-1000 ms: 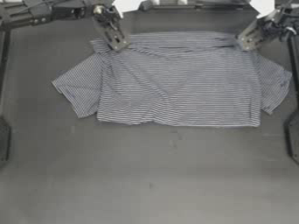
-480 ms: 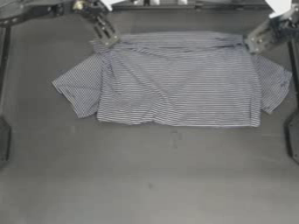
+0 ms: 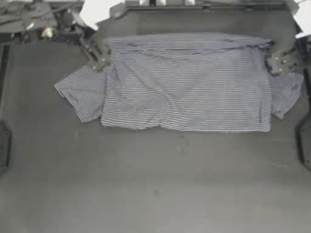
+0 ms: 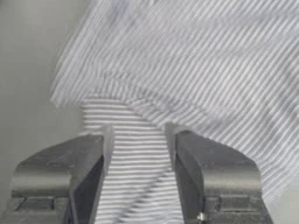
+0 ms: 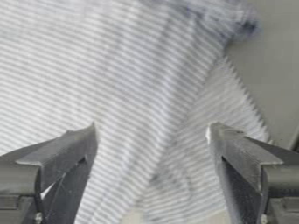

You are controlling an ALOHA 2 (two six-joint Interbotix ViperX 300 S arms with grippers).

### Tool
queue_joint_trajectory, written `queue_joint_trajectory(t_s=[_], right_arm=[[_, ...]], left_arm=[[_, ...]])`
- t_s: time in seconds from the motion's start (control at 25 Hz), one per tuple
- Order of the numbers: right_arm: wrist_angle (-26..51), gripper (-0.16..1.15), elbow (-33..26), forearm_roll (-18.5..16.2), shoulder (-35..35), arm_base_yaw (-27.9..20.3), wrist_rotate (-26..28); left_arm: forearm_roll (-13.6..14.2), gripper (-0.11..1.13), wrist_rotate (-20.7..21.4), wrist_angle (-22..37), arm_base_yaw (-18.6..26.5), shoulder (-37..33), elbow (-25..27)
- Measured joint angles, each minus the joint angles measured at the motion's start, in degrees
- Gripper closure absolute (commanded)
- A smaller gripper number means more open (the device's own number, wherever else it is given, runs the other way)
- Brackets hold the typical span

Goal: Fold shirt

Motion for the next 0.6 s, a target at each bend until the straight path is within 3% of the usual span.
queue_joint_trajectory(t_s=[0.6], right_arm=[[2.11, -0.02, 5.10, -0.88, -0.44, 1.05, 8.35]], left_arm=[[1.05, 0.26, -10.81, -6.24, -3.25, -8.53, 14.50]])
